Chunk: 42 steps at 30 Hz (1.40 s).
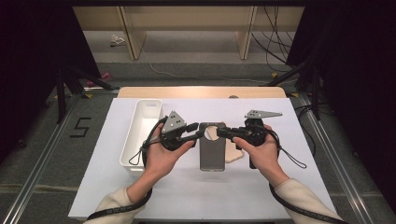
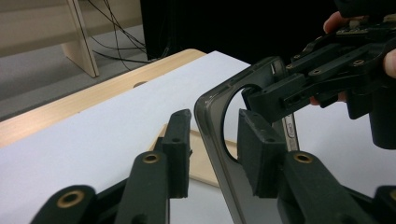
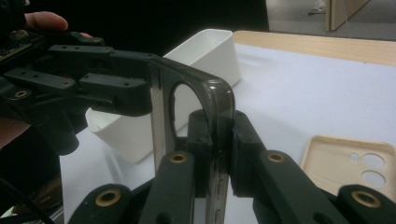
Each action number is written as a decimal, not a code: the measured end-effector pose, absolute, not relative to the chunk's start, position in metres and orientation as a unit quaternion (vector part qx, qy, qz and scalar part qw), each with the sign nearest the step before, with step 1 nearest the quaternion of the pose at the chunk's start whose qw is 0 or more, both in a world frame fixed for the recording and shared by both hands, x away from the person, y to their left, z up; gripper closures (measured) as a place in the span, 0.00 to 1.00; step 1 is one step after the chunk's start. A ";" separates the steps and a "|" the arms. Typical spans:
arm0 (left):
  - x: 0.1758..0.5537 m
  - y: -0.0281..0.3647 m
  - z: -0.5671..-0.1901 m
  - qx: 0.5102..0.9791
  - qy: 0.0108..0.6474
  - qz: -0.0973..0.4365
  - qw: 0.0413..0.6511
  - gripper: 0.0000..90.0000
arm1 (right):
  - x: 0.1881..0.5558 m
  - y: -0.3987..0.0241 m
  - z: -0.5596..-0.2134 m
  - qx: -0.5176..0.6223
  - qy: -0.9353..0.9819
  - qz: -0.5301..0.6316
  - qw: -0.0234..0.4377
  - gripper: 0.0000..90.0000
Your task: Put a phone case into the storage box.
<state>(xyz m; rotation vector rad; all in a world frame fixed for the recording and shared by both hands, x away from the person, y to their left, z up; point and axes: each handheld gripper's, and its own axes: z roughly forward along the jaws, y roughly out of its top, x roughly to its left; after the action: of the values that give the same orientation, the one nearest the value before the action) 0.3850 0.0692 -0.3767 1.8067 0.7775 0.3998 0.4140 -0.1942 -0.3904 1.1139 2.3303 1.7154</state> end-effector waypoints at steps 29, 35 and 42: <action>0.379 0.071 -0.375 0.735 0.357 0.189 0.544 0.93 | 0.409 -0.184 -0.390 0.335 0.767 0.546 0.035 0.89; 0.378 0.072 -0.373 0.738 0.352 0.205 0.538 0.93 | 0.410 -0.184 -0.387 0.329 0.773 0.541 0.042 0.79; 0.381 0.078 -0.372 0.733 0.358 0.219 0.536 0.94 | 0.410 -0.184 -0.385 0.318 0.778 0.540 0.055 0.53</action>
<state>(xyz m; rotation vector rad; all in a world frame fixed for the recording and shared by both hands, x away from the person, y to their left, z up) 0.3808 0.0783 -0.3723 1.7445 0.8513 0.5213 0.4103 -0.1843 -0.3855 0.9662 2.3613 1.6391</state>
